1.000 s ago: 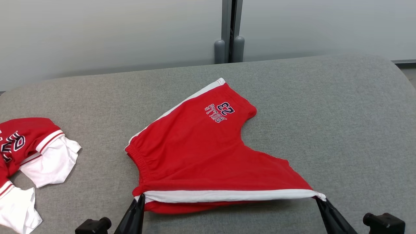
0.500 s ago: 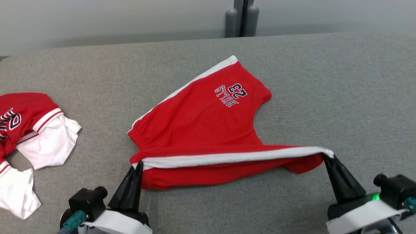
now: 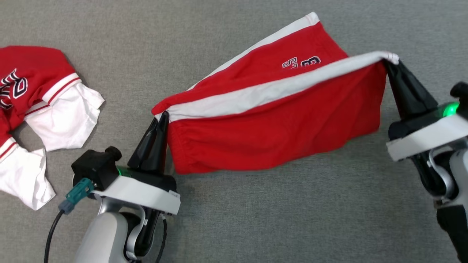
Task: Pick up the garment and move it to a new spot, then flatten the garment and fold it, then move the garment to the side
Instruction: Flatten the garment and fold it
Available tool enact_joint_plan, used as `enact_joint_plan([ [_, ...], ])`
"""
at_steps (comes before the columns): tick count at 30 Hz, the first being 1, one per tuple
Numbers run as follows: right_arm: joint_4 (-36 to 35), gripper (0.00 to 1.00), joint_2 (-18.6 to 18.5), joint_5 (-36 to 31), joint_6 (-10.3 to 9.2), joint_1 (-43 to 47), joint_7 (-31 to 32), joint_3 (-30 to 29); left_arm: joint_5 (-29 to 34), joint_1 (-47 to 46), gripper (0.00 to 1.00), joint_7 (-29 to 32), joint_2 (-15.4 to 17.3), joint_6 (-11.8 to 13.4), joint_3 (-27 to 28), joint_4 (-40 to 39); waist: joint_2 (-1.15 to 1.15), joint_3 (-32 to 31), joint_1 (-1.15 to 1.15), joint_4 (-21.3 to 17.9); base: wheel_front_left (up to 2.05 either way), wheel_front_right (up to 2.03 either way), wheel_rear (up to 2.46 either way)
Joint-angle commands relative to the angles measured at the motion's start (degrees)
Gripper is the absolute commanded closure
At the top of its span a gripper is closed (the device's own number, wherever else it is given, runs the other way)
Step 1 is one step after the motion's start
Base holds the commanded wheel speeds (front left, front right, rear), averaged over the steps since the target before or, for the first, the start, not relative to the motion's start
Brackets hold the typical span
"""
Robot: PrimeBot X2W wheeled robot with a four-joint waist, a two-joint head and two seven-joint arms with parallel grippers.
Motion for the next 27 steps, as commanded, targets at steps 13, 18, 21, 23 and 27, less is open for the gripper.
enact_joint_plan([
  [13,22.1,1.00,-2.8,8.3,0.12,-24.9,-4.6,13.4,-2.7,-12.0,1.00,-5.4,-1.0,-1.8,-2.7,9.9,0.00,7.0,0.00,6.8,0.00,0.00,0.00],
  [18,28.9,1.00,-3.6,10.9,0.12,-29.9,-5.3,17.1,-3.5,-15.1,1.00,-6.7,-1.2,-2.3,-4.4,13.1,0.00,7.9,0.00,7.6,0.00,0.00,0.00],
  [21,31.8,1.00,-3.5,12.5,0.12,-31.9,-5.6,19.7,-3.9,-16.3,1.00,-7.3,-1.3,-2.6,-5.4,15.1,0.00,8.2,0.00,7.6,0.00,0.00,0.00],
  [23,33.1,0.66,-3.3,13.8,0.12,-32.9,-6.0,20.9,-3.7,-17.1,0.23,-8.0,-1.3,-2.6,-5.8,15.9,0.00,8.1,0.00,7.5,0.00,0.00,0.00],
  [27,34.6,0.00,-3.2,15.7,0.12,-32.8,-7.3,23.3,-3.1,-16.8,0.00,-9.1,-1.4,-2.3,-6.6,17.3,0.00,7.3,0.00,7.2,0.00,0.00,0.00],
])
